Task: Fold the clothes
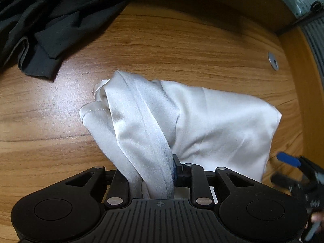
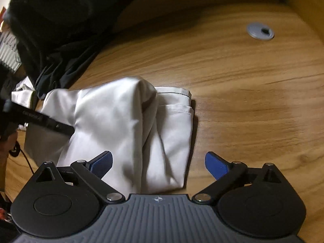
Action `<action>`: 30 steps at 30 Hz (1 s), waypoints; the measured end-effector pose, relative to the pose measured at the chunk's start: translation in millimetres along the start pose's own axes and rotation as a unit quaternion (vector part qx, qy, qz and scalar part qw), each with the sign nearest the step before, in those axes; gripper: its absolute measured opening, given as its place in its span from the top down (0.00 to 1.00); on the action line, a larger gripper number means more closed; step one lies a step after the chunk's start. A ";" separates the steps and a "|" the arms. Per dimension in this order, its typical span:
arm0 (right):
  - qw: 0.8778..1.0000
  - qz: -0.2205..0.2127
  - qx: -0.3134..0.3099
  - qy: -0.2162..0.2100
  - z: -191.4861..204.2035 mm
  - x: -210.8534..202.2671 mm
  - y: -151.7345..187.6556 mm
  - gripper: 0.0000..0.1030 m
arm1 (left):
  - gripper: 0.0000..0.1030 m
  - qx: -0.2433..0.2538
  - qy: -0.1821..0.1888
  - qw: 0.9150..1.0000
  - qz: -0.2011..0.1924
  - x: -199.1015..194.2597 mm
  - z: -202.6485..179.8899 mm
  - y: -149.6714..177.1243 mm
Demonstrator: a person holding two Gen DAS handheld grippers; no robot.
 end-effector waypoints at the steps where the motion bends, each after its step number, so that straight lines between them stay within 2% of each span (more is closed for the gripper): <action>1: 1.000 0.005 0.004 -0.010 -0.4 5.4 -3.0 0.03 | 0.74 -0.003 0.000 1.000 0.003 0.9 0.5 -0.3; 11: 0.997 0.024 0.006 -0.072 15.1 30.4 -19.4 0.05 | 0.70 -0.019 0.008 1.000 0.005 2.4 6.2 0.0; 14: 0.995 0.029 0.012 -0.090 23.4 36.7 -25.5 0.18 | 0.70 -0.017 0.018 1.000 0.002 -0.4 9.1 1.8; 18: 0.994 0.034 0.001 -0.106 41.6 46.2 -32.3 0.23 | 0.71 -0.007 0.041 0.999 -0.009 -4.3 13.4 4.1; 20: 0.993 0.037 -0.003 -0.110 48.0 49.5 -33.2 0.32 | 0.71 0.001 0.053 0.998 -0.020 -6.1 14.7 5.9; 22: 0.993 0.043 -0.006 -0.110 54.3 54.6 -33.3 0.57 | 0.71 -0.001 0.065 0.997 -0.029 -8.1 16.9 7.8; 24: 0.994 0.044 -0.010 -0.101 60.0 58.2 -33.4 0.69 | 0.71 -0.021 0.075 0.996 -0.033 -8.7 19.2 9.5; 26: 0.995 0.041 -0.015 -0.088 65.7 59.6 -34.1 0.75 | 0.72 -0.031 0.072 0.996 -0.036 -10.7 19.0 11.1; 27: 0.996 0.036 -0.016 -0.081 68.6 57.2 -34.6 0.79 | 0.75 -0.028 0.066 0.997 -0.039 -12.7 17.4 12.0; 30: 0.998 0.016 -0.016 -0.066 76.9 41.8 -35.4 0.81 | 0.81 -0.008 0.044 0.998 -0.049 -21.7 6.2 16.2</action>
Point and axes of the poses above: each gripper's, at about its wrist camera, not at the fingertips, and x roughly the way its jaws point, z to its left, y to its underside, the point moved 9 cm from there along x, roughly the way its jaws point, and after that the axes turned 6 degrees about y, right-handed, at the moved point
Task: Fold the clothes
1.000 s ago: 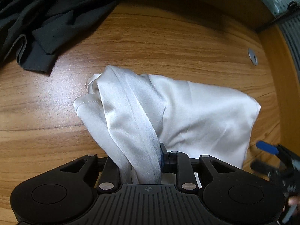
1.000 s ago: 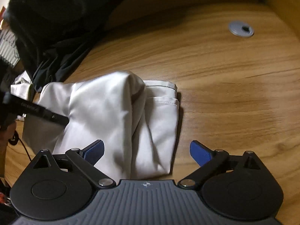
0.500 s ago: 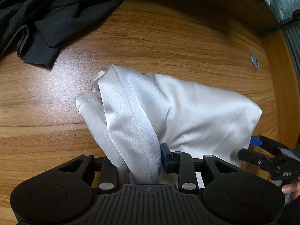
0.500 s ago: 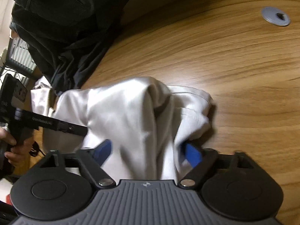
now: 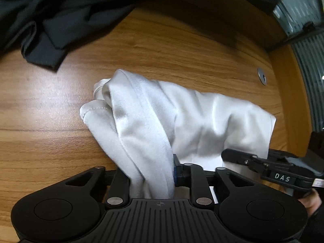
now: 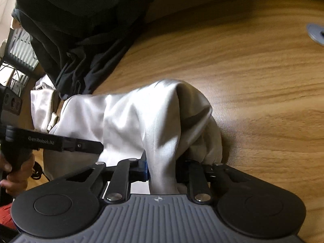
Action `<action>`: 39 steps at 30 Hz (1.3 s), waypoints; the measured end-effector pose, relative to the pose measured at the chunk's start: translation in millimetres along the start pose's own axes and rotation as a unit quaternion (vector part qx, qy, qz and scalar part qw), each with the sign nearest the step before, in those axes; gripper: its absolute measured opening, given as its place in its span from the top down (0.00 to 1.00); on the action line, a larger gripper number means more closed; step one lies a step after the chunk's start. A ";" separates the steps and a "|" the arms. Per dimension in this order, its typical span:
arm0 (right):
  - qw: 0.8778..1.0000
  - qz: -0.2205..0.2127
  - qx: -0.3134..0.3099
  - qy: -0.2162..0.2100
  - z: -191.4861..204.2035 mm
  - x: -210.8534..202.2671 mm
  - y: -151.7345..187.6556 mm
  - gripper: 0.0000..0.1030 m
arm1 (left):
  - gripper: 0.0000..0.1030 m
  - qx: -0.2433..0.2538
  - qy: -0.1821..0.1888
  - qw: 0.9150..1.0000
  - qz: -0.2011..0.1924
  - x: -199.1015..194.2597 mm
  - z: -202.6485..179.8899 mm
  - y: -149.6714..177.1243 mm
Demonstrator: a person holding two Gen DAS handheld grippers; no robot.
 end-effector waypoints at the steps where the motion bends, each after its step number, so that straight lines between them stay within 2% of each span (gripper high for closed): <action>1: 1.000 -0.010 -0.002 0.003 4.5 -7.1 0.3 0.82 | 0.82 0.008 -0.006 1.000 -0.003 -3.3 -4.9 1.2; 7: 0.998 -0.059 0.000 0.016 28.9 -59.4 10.5 0.82 | 0.83 0.067 -0.033 0.997 -0.019 -26.3 -45.0 11.5; 12: 0.994 -0.093 0.036 0.039 29.0 -109.6 33.0 0.82 | 0.83 0.135 -0.031 0.990 -0.019 -41.2 -86.2 24.0; 17: 0.985 -0.123 0.097 0.068 17.8 -159.2 71.8 0.82 | 0.83 0.202 -0.019 0.979 0.000 -43.3 -131.7 43.8; 21: 0.973 -0.146 0.148 0.098 1.2 -197.1 110.0 0.82 | 0.83 0.263 -0.002 0.965 0.020 -36.4 -172.9 66.8; 25: 0.957 -0.171 0.199 0.127 -15.0 -235.8 150.7 0.82 | 0.83 0.318 0.019 0.947 0.043 -20.4 -219.2 90.8; 31: 0.921 -0.217 0.270 0.178 -51.7 -298.6 207.0 0.82 | 0.83 0.404 0.056 0.911 0.066 4.3 -301.0 133.5; 33: 0.907 -0.233 0.290 0.195 -71.1 -323.7 225.8 0.82 | 0.83 0.433 0.068 0.896 0.070 14.3 -331.8 149.7; 39: 0.870 -0.270 0.330 0.249 -143.1 -401.7 279.3 0.82 | 0.83 0.523 0.102 0.843 0.074 40.7 -430.9 209.8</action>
Point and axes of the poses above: each gripper's, at about its wrist camera, not at the fingertips, and x roughly the way its jaws point, z to its left, y to its underside, the point moved 9 cm from there along x, roughly the way its jaws point, and after that the axes turned 6 degrees about y, right-handed, at the moved point
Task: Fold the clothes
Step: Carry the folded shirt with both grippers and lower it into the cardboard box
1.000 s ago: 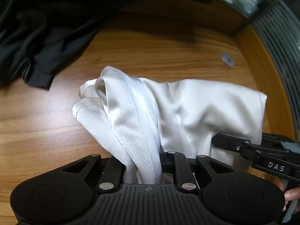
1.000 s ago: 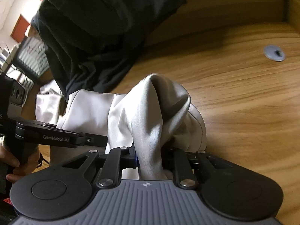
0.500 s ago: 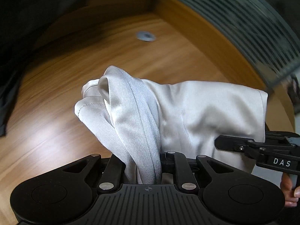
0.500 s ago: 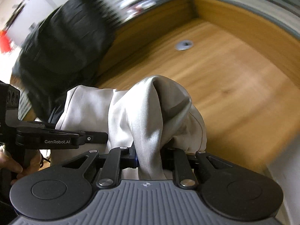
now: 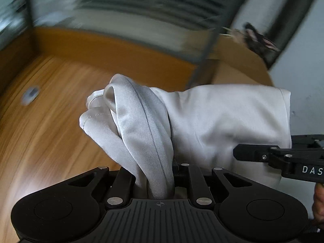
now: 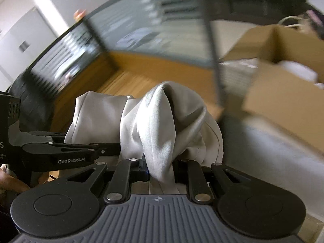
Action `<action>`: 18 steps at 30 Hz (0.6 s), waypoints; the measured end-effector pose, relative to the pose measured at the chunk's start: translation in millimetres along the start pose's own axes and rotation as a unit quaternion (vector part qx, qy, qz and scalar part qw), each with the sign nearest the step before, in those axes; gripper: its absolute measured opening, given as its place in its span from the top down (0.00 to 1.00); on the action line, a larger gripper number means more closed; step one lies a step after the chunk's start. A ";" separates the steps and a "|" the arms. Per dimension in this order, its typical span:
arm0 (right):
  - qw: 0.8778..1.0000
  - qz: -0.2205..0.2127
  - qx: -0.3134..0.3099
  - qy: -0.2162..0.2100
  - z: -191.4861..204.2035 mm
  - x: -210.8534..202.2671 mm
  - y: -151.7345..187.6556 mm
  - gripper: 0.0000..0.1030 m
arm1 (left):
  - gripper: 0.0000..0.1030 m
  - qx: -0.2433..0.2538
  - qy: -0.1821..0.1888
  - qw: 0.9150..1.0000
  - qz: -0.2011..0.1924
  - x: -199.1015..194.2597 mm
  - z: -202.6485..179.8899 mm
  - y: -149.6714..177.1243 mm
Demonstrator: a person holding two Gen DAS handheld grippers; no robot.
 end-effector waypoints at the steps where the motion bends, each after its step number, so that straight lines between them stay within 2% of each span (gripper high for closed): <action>1: 1.000 -0.008 0.004 0.009 -18.4 -5.3 -7.4 0.82 | 0.83 0.015 0.005 1.000 -0.002 9.9 -14.3 -12.1; 6: 0.997 -0.046 0.034 0.053 -115.9 -34.2 -50.0 0.82 | 0.83 0.093 0.025 0.995 -0.018 66.3 -91.4 -80.4; 12: 0.989 -0.088 0.048 0.109 -225.9 -58.6 -114.1 0.82 | 0.83 0.155 0.059 0.986 -0.036 129.8 -176.0 -159.4; 15: 0.984 -0.104 0.048 0.139 -265.4 -55.4 -142.2 0.82 | 0.83 0.168 0.069 0.983 -0.038 159.3 -201.6 -194.0; 18: 0.981 -0.111 0.054 0.151 -299.6 -43.0 -167.6 0.82 | 0.83 0.176 0.069 0.981 -0.038 187.9 -218.2 -224.4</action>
Point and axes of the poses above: each gripper's, at about its wrist camera, not at the fingertips, and x roughly the way its jaws point, z to its left, y to its underside, the point moved 9 cm from there along x, roughly the way its jaws point, and after that the axes turned 6 degrees about y, right-handed, at the moved point
